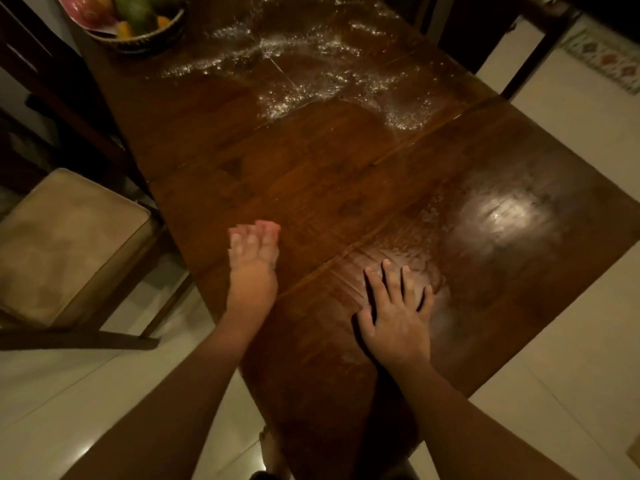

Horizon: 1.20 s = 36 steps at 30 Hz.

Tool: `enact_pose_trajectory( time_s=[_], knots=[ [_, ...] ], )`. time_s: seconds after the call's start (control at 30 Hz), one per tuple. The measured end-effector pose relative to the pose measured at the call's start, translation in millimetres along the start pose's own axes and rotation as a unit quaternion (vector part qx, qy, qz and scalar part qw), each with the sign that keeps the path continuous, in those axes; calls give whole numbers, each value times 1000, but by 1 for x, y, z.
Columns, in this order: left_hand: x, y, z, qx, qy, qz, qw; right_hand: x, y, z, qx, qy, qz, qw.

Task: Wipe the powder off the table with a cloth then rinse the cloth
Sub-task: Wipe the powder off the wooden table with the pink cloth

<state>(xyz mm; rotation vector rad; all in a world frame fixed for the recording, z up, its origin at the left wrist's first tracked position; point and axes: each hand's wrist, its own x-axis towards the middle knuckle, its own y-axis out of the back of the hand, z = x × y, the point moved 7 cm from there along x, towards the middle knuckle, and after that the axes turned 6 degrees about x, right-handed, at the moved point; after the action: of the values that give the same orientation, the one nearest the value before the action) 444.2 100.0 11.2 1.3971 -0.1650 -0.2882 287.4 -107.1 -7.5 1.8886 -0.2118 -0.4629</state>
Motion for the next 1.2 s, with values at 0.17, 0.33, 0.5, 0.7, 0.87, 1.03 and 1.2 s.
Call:
enact_pose_trajectory(
  time_s=[0.17,0.33,0.5,0.7,0.87,1.03,1.2],
  knots=[
    [-60,-30,111,-32,-118,-35,992,-2,5,12,40,79,-29,996],
    [-100,-50,153,-62,17,-87,994,-1,49,117,24,122,-64,990],
    [-90,-53,261,-61,2,-90,994,31,105,228,-22,48,-97,994],
    [-35,-65,321,-10,-74,-143,987,70,143,275,-8,-1,-128,992],
    [40,-60,317,-52,-62,-105,991,116,153,278,-22,33,-154,987],
    [146,-49,327,-54,16,-76,996,164,163,288,-55,58,-185,979],
    [193,-51,347,-80,40,-86,992,219,178,297,-53,37,-179,982]
  ],
)
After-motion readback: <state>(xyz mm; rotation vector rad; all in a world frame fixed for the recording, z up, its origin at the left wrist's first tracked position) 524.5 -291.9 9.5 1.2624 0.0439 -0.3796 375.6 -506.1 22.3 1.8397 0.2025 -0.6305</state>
